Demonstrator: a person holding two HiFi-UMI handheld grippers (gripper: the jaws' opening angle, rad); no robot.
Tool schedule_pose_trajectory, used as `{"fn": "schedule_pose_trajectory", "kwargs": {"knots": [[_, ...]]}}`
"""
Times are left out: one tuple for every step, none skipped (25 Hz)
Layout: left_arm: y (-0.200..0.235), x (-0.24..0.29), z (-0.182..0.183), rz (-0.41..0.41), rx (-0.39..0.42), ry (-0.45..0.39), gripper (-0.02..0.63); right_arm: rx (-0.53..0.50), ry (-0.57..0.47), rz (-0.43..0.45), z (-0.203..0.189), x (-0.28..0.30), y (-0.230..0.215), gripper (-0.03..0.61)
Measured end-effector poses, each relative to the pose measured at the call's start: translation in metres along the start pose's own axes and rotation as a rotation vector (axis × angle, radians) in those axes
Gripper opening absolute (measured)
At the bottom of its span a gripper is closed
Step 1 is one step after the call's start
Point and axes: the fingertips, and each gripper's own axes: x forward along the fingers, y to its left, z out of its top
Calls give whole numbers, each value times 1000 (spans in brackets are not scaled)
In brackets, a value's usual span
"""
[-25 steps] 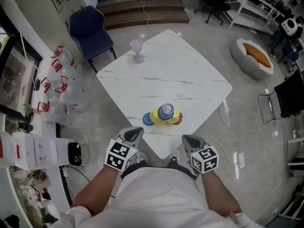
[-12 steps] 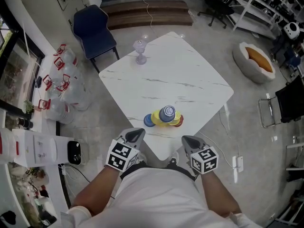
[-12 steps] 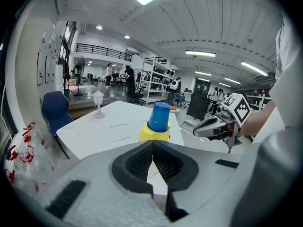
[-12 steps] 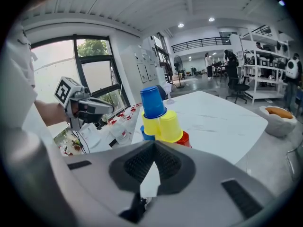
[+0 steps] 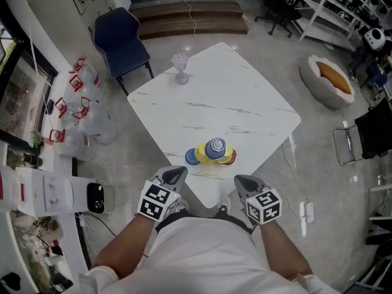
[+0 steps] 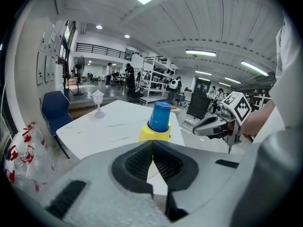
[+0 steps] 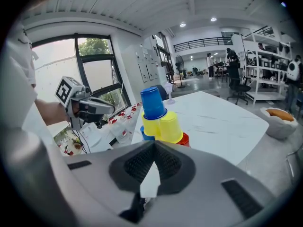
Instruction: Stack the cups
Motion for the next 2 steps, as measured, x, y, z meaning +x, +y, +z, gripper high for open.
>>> {"fn": "schedule_pose_trajectory", "kwargs": {"knots": [[0,0,0,1,-1,1,9,-1,1,1,0,0,0,5],[0,0,-1,1,-3,1,9,-2,2,2,0,0,0,5]]}}
